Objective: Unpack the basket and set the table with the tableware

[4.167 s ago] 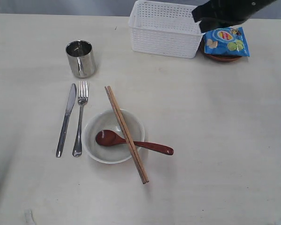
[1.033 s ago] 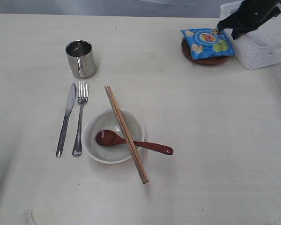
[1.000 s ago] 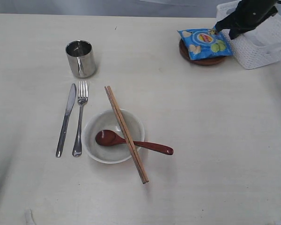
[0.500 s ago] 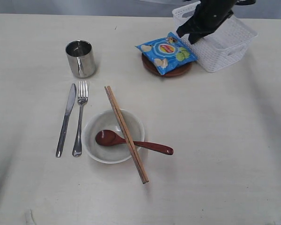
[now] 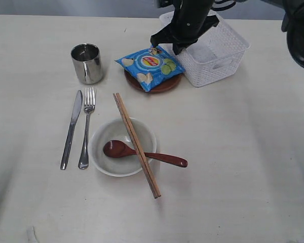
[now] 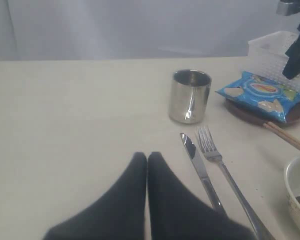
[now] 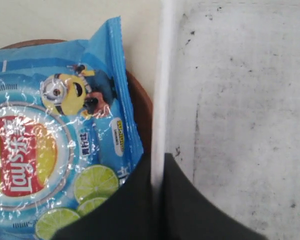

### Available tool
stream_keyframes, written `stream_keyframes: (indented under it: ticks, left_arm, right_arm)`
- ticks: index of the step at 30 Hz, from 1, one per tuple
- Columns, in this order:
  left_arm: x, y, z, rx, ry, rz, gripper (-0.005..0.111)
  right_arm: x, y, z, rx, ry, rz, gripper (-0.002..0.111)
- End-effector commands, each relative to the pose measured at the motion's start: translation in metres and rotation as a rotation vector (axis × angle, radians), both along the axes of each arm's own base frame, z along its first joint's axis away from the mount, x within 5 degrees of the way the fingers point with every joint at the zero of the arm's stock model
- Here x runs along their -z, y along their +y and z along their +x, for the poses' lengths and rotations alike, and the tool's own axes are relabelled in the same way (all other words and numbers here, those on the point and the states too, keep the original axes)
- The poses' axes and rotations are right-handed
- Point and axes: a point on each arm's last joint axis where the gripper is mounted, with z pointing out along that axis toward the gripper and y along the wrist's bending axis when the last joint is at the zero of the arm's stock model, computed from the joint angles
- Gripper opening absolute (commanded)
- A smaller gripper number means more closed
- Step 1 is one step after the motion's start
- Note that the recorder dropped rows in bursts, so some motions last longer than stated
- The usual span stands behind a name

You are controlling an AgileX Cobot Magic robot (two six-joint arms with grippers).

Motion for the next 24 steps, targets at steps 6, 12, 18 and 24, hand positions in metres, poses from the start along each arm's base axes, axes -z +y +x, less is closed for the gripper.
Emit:
stream_keyframes:
  ticks: [6, 12, 18, 24]
  left_arm:
    - [0.001, 0.0, 0.0, 0.007, -0.002, 0.0, 0.0]
    - [0.001, 0.0, 0.0, 0.007, -0.002, 0.0, 0.0]
    - [0.001, 0.0, 0.0, 0.007, -0.002, 0.0, 0.0]
    - [0.001, 0.0, 0.0, 0.007, -0.001, -0.003, 0.0]
  right_arm:
    - [0.012, 0.007, -0.01, 0.054, 0.053, -0.076, -0.001]
    - [-0.018, -0.034, 0.001, 0.255, -0.036, -0.203, -0.001]
    - [-0.019, -0.047, -0.001, 0.459, 0.127, -0.004, -0.001]
    - [-0.019, -0.021, -0.009, 0.453, 0.116, 0.02, -0.001]
